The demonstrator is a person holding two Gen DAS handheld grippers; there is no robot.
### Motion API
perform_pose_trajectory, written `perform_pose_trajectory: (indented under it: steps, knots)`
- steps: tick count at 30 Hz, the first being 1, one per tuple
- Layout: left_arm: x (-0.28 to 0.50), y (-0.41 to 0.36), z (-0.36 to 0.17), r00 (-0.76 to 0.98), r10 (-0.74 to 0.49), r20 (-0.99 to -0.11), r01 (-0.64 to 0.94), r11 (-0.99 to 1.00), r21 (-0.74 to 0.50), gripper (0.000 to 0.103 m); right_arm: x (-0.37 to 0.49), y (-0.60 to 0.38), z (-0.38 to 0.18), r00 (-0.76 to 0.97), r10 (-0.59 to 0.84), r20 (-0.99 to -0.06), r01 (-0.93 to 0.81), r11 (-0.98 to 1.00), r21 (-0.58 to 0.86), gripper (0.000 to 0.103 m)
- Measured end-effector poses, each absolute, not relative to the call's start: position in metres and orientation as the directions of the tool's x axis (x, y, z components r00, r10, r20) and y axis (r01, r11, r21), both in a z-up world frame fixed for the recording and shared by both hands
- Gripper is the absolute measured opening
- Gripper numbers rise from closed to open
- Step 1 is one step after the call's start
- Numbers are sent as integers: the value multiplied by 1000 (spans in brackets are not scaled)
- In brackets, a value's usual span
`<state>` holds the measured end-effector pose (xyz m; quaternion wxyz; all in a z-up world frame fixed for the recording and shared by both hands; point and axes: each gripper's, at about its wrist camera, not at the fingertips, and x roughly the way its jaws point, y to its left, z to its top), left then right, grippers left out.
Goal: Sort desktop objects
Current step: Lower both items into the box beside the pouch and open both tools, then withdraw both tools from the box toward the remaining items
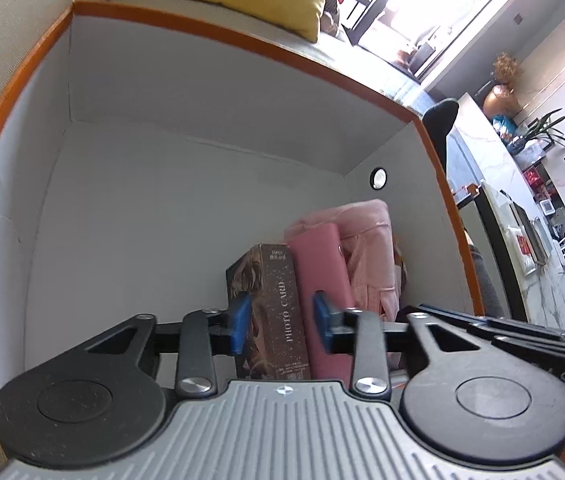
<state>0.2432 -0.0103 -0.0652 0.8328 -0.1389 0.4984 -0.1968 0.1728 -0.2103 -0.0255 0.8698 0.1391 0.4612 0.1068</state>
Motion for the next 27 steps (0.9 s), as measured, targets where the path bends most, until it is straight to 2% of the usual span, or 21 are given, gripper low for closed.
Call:
perform_pose_trajectory:
  steps: [5, 12, 18, 19, 21, 22, 27]
  knots:
    - [244, -3, -67, 416, -488, -767, 163, 870, -465, 50, 170, -207, -23, 560, 314, -767, -65, 939, 336, 25]
    - [229, -5, -47, 476, -473, -742, 200, 879, -432, 50, 158, -202, -12, 587, 312, -747, -103, 944, 313, 25]
    - [192, 2, -10, 582, -452, -676, 267, 891, -367, 50, 127, -197, 2, 687, 314, -656, -169, 946, 277, 25]
    - [183, 4, -3, 600, -445, -665, 278, 895, -348, 50, 121, -196, 3, 700, 323, -637, -186, 944, 274, 27]
    - [167, 8, 7, 623, -429, -654, 295, 903, -312, 50, 106, -196, 6, 723, 358, -590, -227, 931, 286, 39]
    - [159, 10, 11, 629, -422, -653, 301, 907, -296, 50, 101, -195, 6, 728, 363, -582, -236, 929, 285, 40]
    - [125, 23, 20, 628, -377, -681, 298, 925, -237, 50, 76, -186, -1, 695, 391, -603, -266, 919, 290, 53]
